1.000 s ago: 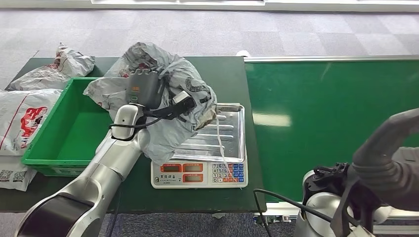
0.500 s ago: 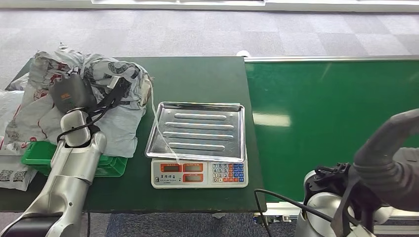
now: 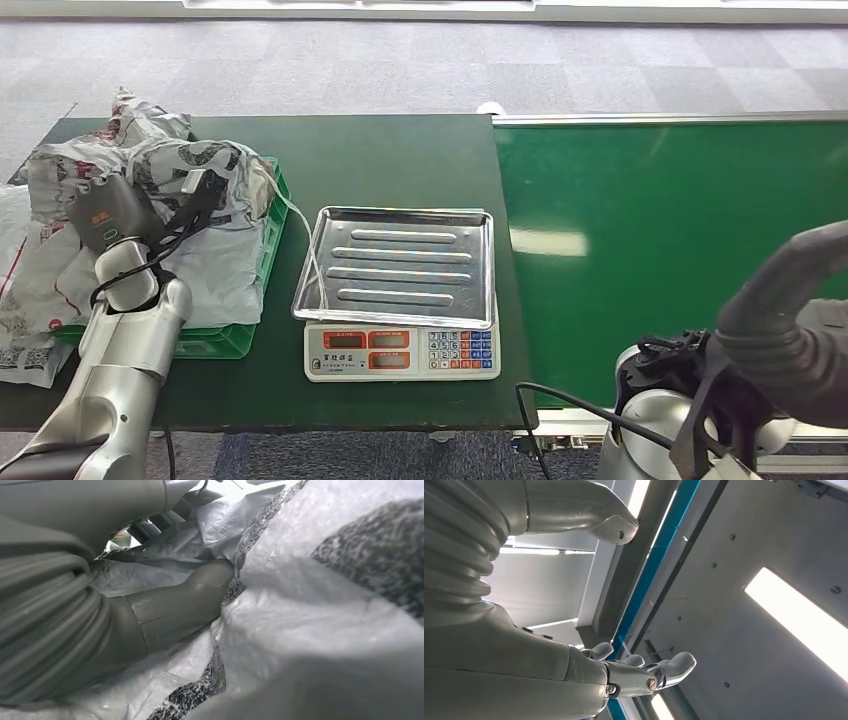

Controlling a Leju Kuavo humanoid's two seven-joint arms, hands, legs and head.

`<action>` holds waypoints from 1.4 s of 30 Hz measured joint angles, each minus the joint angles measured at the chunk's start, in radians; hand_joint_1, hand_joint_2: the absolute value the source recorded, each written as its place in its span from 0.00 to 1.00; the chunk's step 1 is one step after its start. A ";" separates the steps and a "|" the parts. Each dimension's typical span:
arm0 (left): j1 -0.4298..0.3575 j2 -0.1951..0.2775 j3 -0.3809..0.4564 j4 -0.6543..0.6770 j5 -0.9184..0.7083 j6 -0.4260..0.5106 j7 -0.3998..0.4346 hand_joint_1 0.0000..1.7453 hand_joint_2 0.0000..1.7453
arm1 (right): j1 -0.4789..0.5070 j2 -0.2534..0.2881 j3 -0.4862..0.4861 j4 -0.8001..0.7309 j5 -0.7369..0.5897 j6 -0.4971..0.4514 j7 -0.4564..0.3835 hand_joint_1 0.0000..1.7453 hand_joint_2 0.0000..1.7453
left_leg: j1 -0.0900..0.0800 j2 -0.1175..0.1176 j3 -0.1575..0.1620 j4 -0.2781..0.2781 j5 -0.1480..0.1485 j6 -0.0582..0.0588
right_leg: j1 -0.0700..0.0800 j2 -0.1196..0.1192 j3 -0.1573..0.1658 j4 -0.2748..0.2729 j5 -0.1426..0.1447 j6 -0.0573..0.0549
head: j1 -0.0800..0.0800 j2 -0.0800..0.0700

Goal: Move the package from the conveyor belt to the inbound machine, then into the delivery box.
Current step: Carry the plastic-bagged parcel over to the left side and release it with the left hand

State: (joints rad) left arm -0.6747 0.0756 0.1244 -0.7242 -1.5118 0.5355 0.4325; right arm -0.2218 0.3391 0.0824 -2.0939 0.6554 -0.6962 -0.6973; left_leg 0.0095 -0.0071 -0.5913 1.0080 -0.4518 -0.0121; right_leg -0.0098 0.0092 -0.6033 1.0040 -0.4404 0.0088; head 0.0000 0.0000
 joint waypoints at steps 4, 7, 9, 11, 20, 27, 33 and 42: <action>0.012 0.028 0.051 0.072 0.000 0.009 0.022 0.00 0.25 | 0.000 0.000 0.000 0.000 0.000 0.000 0.000 0.00 1.00 | 0.000 0.000 0.000 0.000 0.000 -0.001 | 0.000 0.000 0.000 0.000 0.000 0.000 | 0.000 0.000; 0.023 0.040 0.084 0.107 0.002 0.064 0.028 0.00 0.00 | 0.000 0.000 0.000 0.000 0.000 0.000 0.000 0.00 1.00 | 0.000 0.000 0.000 0.000 0.000 -0.001 | 0.000 0.000 0.000 0.000 0.000 0.000 | 0.000 0.000; 0.037 0.042 0.108 0.104 0.011 0.118 -0.011 0.00 0.00 | 0.000 0.000 0.000 0.000 0.000 0.000 0.000 0.00 1.00 | 0.000 0.000 0.000 0.000 0.000 -0.001 | 0.000 0.000 0.000 0.000 0.000 0.000 | 0.000 0.000; 0.064 0.030 0.142 0.042 0.043 0.149 -0.124 0.00 0.00 | 0.000 0.000 0.000 0.000 -0.003 0.000 0.000 0.00 1.00 | 0.000 0.000 -0.001 0.000 0.000 -0.001 | 0.000 0.000 -0.001 0.000 0.000 0.000 | 0.000 0.000; 0.078 -0.212 0.526 -0.440 0.392 0.165 -1.025 0.00 0.00 | -0.002 0.000 0.000 0.014 -0.027 0.000 0.000 0.00 1.00 | 0.000 0.000 -0.002 0.000 0.000 0.000 | -0.002 0.001 -0.002 0.000 0.000 0.000 | 0.000 0.000; 0.103 -0.299 0.493 -0.579 0.861 0.090 -1.087 0.00 0.00 | -0.002 0.000 0.000 0.019 -0.012 0.000 0.000 0.00 1.00 | 0.000 -0.001 -0.001 0.000 0.000 0.000 | 0.000 -0.001 -0.001 0.000 0.000 0.000 | 0.000 0.000; 0.126 -0.299 0.357 -0.605 1.098 -0.047 -1.086 0.00 0.75 | -0.002 0.000 0.000 0.019 -0.008 0.000 0.000 0.00 1.00 | 0.000 0.000 -0.001 0.000 0.001 -0.001 | 0.000 0.000 -0.001 0.000 0.001 -0.001 | 0.000 0.000; 0.316 -0.265 0.070 -0.844 1.556 -0.510 -1.086 0.00 1.00 | 0.020 -0.012 0.107 0.093 -0.213 0.001 0.000 0.00 1.00 | 0.000 -0.001 -0.002 0.000 -0.002 -0.002 | 0.000 -0.001 -0.001 0.000 -0.001 -0.001 | 0.000 0.000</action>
State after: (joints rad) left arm -0.3588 -0.1896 0.1941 -1.5684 0.0437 0.0255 -0.6540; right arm -0.2013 0.3268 0.1891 -2.0012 0.4426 -0.6950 -0.6975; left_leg 0.0096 -0.0082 -0.5935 1.0082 -0.4533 -0.0142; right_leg -0.0097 0.0084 -0.6047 1.0040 -0.4411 0.0075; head 0.0003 0.0000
